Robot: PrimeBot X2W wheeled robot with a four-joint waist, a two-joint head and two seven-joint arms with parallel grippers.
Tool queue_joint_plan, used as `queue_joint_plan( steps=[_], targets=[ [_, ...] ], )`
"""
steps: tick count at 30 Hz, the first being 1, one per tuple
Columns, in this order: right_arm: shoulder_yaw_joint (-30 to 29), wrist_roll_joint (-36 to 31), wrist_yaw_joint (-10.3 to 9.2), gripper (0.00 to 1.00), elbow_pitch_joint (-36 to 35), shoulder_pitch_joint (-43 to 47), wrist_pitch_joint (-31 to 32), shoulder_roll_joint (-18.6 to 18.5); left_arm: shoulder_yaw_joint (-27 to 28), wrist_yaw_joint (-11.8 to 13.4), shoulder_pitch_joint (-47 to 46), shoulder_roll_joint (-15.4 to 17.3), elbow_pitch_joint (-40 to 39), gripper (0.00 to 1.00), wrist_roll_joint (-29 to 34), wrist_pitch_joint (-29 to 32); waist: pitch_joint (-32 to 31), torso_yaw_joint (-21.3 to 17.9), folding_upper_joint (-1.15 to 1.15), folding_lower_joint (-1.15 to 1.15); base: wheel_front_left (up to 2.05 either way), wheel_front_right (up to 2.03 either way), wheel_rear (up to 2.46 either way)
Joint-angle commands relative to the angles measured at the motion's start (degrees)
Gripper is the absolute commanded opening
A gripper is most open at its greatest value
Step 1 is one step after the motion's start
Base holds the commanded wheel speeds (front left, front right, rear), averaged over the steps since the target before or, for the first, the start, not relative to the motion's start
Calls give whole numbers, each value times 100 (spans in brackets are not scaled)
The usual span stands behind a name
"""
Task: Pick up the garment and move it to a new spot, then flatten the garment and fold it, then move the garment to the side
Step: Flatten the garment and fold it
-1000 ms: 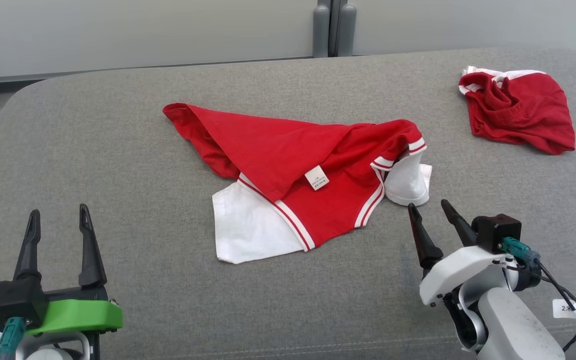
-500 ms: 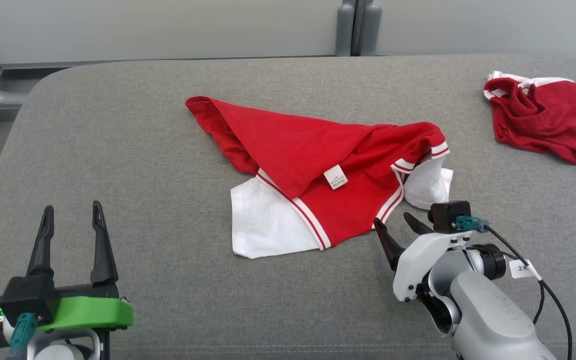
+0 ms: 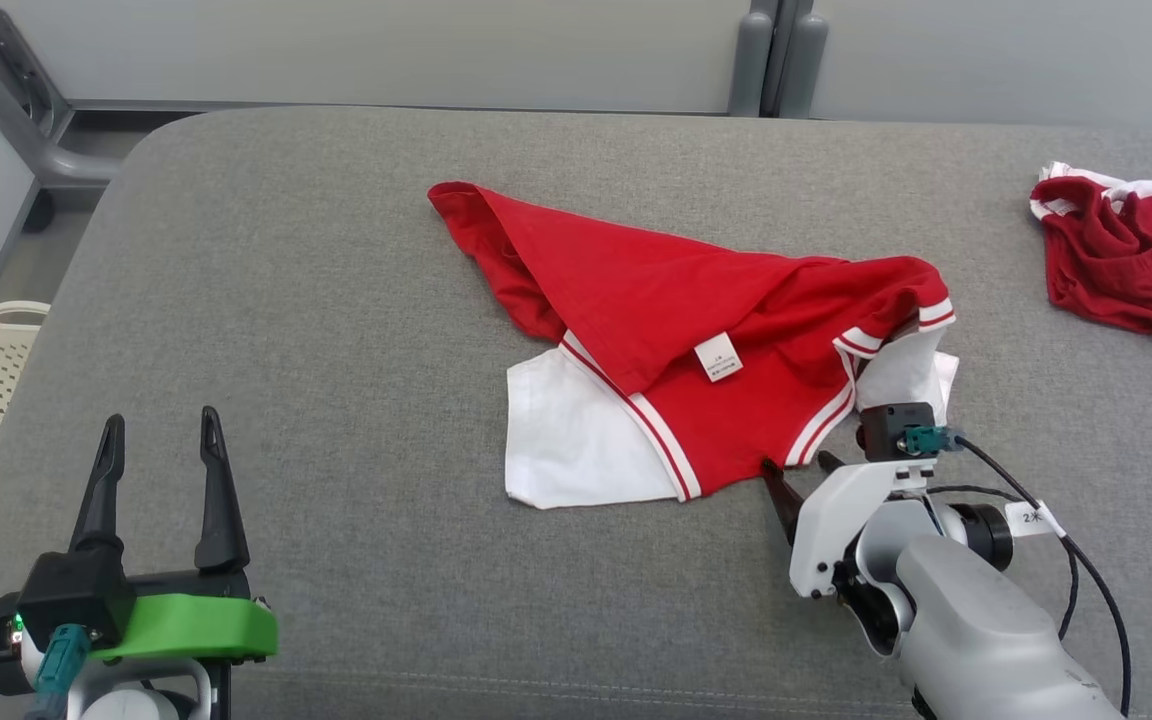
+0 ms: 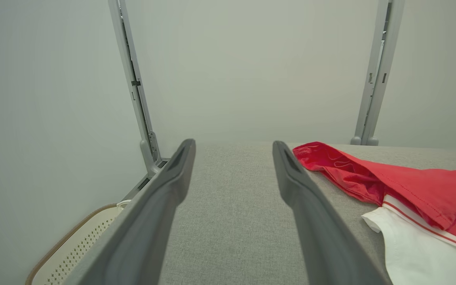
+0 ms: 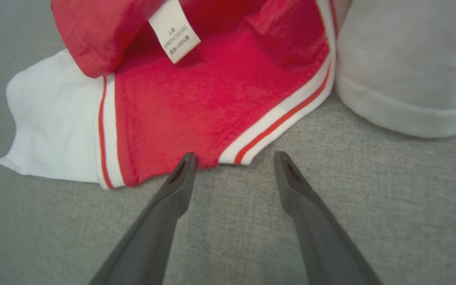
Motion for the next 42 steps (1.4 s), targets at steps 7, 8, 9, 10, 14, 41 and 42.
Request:
queue_joint_plan(
  steps=[7, 8, 9, 10, 14, 41, 42],
  targets=[
    [224, 214, -2, 36, 533, -332, -183, 63, 43, -61, -122, -29, 40, 100, 67, -11, -1, 121, 0, 0, 0, 0, 0],
    [253, 233, -2, 2, 598, -363, -218, 69, 41, -57, -115, -38, 55, 100, 78, -11, -3, 136, 0, 0, 0, 0, 0],
    [281, 255, -2, 0, 656, -383, -255, 76, 38, -61, -111, -43, 67, 100, 85, -11, -6, 147, 0, 0, 0, 0, 0],
    [311, 282, -2, 0, 698, -400, -296, 81, 34, -66, -108, -47, 76, 100, 93, -11, -9, 156, 0, 0, 0, 0, 0],
    [426, 409, -2, 0, 764, -418, -522, 86, 69, -73, -65, -63, 94, 100, 105, -11, -39, 150, 0, 0, 0, 0, 0],
    [1418, 2747, -2, 0, -3489, 1115, 309, -2085, 117, -162, 105, -103, 81, 100, 191, -11, -155, -434, 0, 0, 0, 0, 0],
    [1375, 2753, -2, 0, -3585, 1174, 393, -2177, 123, -162, 114, -105, 79, 100, 192, -11, -158, -444, 0, 0, 0, 0, 0]
  ],
)
